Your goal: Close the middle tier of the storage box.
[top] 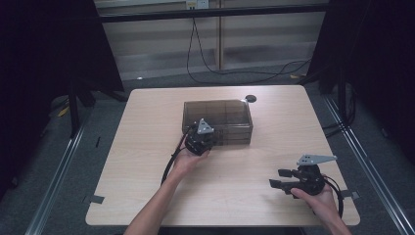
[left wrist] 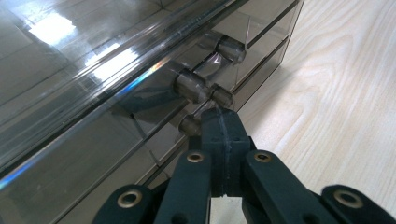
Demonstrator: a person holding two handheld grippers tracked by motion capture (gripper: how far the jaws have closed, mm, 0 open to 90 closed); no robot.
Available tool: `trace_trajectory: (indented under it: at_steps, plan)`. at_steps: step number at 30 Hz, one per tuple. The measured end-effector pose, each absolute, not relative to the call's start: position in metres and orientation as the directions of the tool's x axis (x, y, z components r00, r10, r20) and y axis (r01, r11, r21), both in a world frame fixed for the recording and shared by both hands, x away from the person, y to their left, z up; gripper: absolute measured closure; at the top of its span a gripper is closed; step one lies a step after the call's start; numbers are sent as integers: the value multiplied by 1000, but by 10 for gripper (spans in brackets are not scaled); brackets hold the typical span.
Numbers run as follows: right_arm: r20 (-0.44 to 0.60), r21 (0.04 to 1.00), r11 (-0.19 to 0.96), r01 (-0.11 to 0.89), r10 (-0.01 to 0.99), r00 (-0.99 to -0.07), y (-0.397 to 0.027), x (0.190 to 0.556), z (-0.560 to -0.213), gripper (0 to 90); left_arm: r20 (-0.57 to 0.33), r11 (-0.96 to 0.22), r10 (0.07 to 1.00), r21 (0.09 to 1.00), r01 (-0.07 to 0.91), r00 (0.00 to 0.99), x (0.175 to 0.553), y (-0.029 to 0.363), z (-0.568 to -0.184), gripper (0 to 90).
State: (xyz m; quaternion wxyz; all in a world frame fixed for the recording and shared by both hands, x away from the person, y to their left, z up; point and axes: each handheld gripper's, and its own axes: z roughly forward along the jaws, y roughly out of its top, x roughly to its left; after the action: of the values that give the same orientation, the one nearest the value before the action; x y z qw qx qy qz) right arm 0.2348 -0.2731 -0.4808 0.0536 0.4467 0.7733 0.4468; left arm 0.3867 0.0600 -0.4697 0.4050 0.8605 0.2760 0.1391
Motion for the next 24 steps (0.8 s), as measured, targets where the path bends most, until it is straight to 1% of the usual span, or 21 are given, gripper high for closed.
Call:
trace_trajectory:
  at_steps: [1, 2, 4, 7, 9, 10, 11, 14, 15, 16, 18, 20, 21, 23, 24]
  plan:
    - [316, 739, 200, 643, 740, -594, -273, 235, -481, 370, 27, -528, 588, 771, 358, 808, 387, 61, -469, 900]
    - [317, 740, 198, 643, 741, -592, -273, 235, -481, 370, 10, -515, 591, 775, 367, 806, 386, 60, -470, 900]
    - [319, 740, 197, 643, 739, -593, -273, 234, -480, 370, 5, -511, 593, 775, 372, 805, 386, 60, -471, 899]
    - [314, 740, 201, 642, 740, -594, -272, 234, -480, 370, 17, -517, 590, 776, 362, 807, 386, 62, -470, 898]
    - [315, 741, 200, 641, 740, -595, -272, 234, -479, 371, 6, -504, 598, 780, 370, 802, 385, 63, -470, 894]
    - [315, 741, 200, 641, 740, -595, -272, 234, -479, 371, 14, -518, 591, 773, 366, 807, 385, 64, -470, 894]
    - [316, 741, 200, 641, 740, -595, -272, 234, -479, 371, 8, -511, 593, 776, 369, 805, 385, 64, -470, 874]
    - [312, 741, 202, 641, 742, -594, -272, 234, -480, 370, 9, -512, 591, 777, 366, 807, 384, 67, -470, 861]
    - [310, 742, 204, 639, 740, -597, -271, 233, -479, 370, -2, -503, 591, 780, 371, 806, 383, 68, -470, 834]
    - [310, 742, 204, 639, 740, -597, -271, 233, -479, 370, 7, -505, 593, 781, 366, 805, 382, 69, -470, 834]
    - [308, 743, 206, 637, 740, -598, -271, 233, -479, 370, -3, -504, 594, 778, 374, 805, 381, 71, -471, 801]
    - [308, 743, 205, 637, 740, -598, -271, 233, -479, 369, -2, -505, 588, 781, 369, 809, 379, 73, -470, 729]
    - [308, 743, 205, 637, 740, -597, -271, 233, -479, 369, -20, -493, 588, 784, 378, 809, 378, 73, -471, 729]
    - [309, 743, 204, 638, 741, -596, -272, 234, -479, 369, -38, -479, 584, 790, 382, 811, 377, 73, -470, 651]
    - [308, 743, 203, 638, 742, -595, -271, 234, -479, 369, -29, -492, 580, 784, 379, 814, 376, 75, -469, 596]
